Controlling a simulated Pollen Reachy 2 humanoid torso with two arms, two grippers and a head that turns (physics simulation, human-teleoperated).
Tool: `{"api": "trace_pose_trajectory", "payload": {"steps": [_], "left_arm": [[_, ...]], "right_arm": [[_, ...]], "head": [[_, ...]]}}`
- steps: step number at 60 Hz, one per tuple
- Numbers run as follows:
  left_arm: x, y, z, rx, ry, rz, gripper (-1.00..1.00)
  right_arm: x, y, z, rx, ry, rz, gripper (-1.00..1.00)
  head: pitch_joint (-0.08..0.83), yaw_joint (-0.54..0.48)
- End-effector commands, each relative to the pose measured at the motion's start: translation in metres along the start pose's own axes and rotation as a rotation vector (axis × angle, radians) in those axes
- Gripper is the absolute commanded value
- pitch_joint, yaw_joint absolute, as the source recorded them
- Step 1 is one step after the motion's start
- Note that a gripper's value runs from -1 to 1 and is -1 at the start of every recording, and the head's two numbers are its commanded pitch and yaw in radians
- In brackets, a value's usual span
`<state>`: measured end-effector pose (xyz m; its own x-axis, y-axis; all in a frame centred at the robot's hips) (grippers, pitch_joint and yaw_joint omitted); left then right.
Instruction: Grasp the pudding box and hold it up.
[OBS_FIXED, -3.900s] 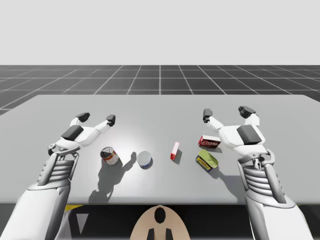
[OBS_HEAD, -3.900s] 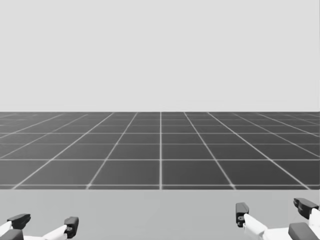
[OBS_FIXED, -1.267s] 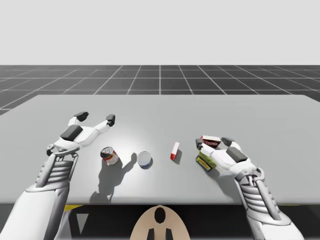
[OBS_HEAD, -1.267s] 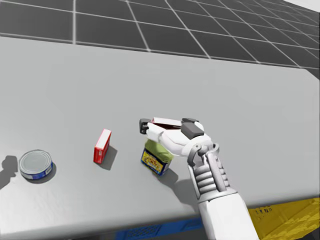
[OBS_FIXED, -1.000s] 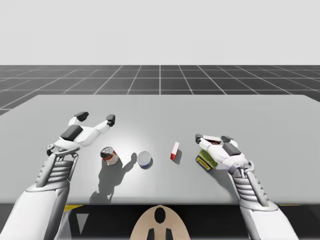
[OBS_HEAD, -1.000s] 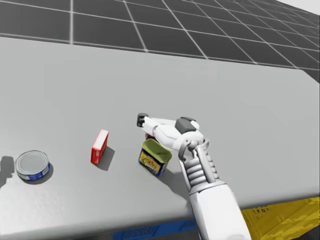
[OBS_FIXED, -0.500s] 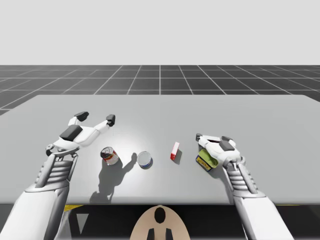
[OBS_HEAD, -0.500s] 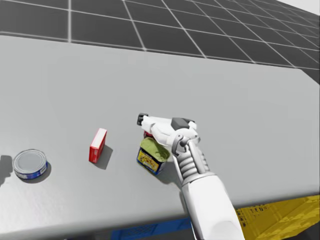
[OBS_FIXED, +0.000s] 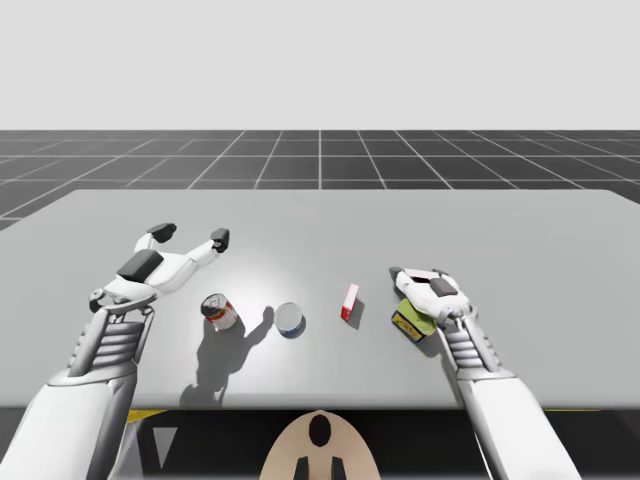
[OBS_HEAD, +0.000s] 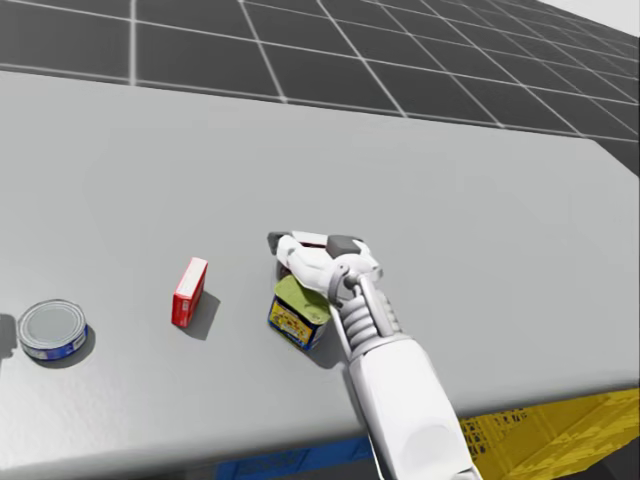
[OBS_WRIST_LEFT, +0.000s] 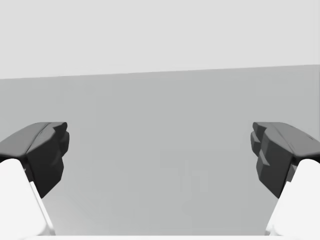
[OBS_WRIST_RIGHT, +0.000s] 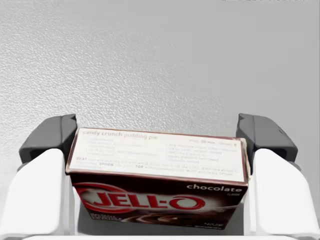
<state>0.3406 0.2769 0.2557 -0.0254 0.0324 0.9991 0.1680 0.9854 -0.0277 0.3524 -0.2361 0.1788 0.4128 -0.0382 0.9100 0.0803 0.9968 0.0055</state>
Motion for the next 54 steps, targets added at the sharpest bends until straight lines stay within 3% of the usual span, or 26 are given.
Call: {"api": "trace_pose_trajectory", "payload": {"steps": [1,9,28,41,54], "left_arm": [[0.0,0.0,0.0,0.0,-0.001,0.0,-1.0],[0.0,0.0,0.0,0.001,-0.001,0.001,-1.0],[0.0,0.0,0.0,0.005,0.001,-0.002,-1.0],[0.0,0.001,0.0,0.005,0.0,0.003,-1.0],[0.001,0.002,0.0,0.007,-0.002,0.006,-1.0]], "right_arm": [[-0.008,0.002,0.001,-0.093,0.299,0.014,1.0],[-0.009,-0.001,0.002,-0.092,0.298,0.015,1.0],[-0.014,-0.003,0.002,-0.082,0.293,0.014,1.0],[-0.003,-0.002,0.009,-0.076,0.254,0.026,1.0],[0.026,-0.001,0.026,-0.078,0.156,0.045,1.0]], "head": [[0.596,-0.39],[0.569,-0.39],[0.306,-0.41],[0.279,-0.42],[0.284,-0.43]]}}
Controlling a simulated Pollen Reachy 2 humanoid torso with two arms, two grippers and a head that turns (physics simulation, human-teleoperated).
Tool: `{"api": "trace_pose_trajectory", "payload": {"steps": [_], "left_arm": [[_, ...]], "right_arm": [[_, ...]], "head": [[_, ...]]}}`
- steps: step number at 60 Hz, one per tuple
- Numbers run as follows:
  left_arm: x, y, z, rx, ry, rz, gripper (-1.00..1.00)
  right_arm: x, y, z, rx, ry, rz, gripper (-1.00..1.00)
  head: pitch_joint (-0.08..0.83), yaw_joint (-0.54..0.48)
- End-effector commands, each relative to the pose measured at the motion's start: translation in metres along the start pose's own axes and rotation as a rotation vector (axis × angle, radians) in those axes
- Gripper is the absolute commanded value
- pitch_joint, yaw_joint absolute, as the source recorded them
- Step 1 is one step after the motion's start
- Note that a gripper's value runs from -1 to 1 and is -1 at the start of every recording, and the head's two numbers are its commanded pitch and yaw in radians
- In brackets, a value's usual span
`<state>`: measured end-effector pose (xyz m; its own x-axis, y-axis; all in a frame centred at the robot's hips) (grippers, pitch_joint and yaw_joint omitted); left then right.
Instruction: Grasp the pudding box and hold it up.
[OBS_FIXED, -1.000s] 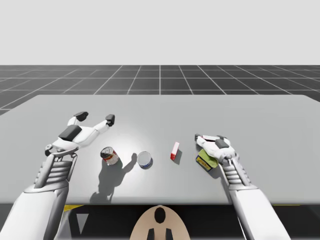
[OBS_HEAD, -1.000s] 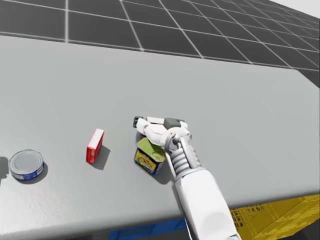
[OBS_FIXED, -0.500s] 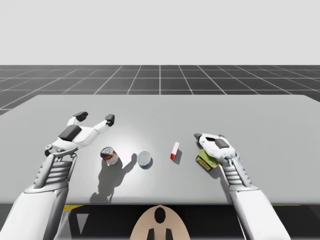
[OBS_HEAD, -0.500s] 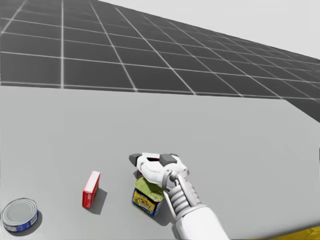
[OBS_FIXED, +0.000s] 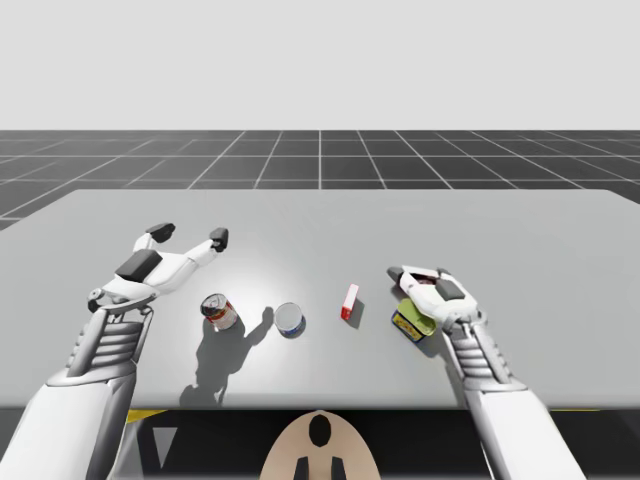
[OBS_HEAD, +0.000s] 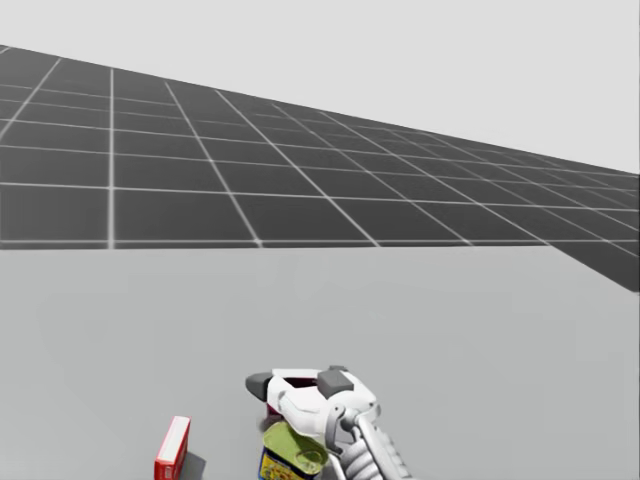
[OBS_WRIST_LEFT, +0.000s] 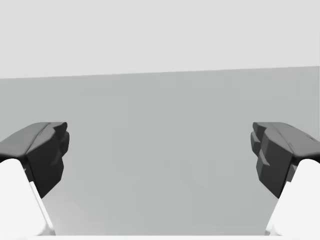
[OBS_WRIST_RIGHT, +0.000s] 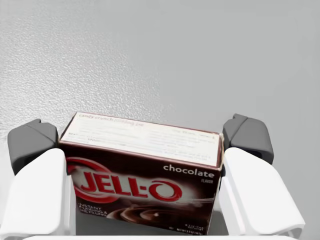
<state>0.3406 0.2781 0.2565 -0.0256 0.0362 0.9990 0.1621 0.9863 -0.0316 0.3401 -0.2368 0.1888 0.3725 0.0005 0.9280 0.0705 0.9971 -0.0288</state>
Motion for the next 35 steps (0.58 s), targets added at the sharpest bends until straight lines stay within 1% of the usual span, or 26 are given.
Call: {"api": "trace_pose_trajectory", "payload": {"steps": [1,4,8,14,15,17,18,20,23,24,26,33,35], "left_arm": [[0.001,0.0,0.0,0.001,-0.001,0.002,-1.0],[0.001,0.001,0.0,0.002,-0.001,0.002,-1.0],[0.0,0.001,0.0,0.003,-0.002,0.003,-1.0],[0.0,0.001,0.0,0.005,-0.001,0.003,-1.0],[0.0,0.001,0.0,0.005,0.0,0.004,-1.0],[0.0,0.001,0.0,0.006,0.0,0.005,-1.0],[0.0,0.001,0.0,0.006,0.0,0.005,-1.0],[0.0,0.001,0.0,0.006,0.0,0.005,-1.0],[0.0,0.001,0.0,0.006,0.002,0.004,-1.0],[0.0,0.001,0.0,0.007,0.002,0.005,-1.0],[0.0,0.001,0.0,0.007,0.002,0.005,-1.0],[0.0,0.002,0.0,0.008,0.002,0.007,-1.0],[0.0,0.002,-0.001,0.008,0.002,0.007,-1.0]], "right_arm": [[0.027,0.0,0.012,-0.071,0.19,0.011,1.0],[0.034,-0.001,0.015,-0.075,0.165,0.02,1.0],[0.043,-0.003,0.02,-0.073,0.139,0.006,1.0],[0.057,-0.004,0.028,-0.076,0.072,0.011,1.0],[0.062,-0.004,0.032,-0.075,0.046,0.012,1.0],[0.066,-0.004,0.035,-0.076,0.021,0.015,1.0],[0.073,-0.004,0.039,-0.075,-0.021,0.018,1.0],[0.078,-0.004,0.042,-0.076,-0.045,0.019,1.0],[0.093,-0.004,0.051,-0.085,-0.111,0.039,1.0],[0.096,-0.003,0.053,-0.085,-0.117,0.04,1.0],[0.108,-0.002,0.06,-0.082,-0.156,0.047,1.0],[0.135,0.003,0.078,-0.082,-0.242,0.07,1.0],[0.144,0.005,0.085,-0.084,-0.279,0.079,1.0]], "head": [[0.285,-0.43],[0.284,-0.43],[0.285,-0.43],[0.286,-0.44],[0.287,-0.44],[0.287,-0.44],[0.287,-0.44],[0.287,-0.44],[0.287,-0.44],[0.286,-0.44],[0.284,-0.45],[0.283,-0.45],[0.284,-0.46]]}}
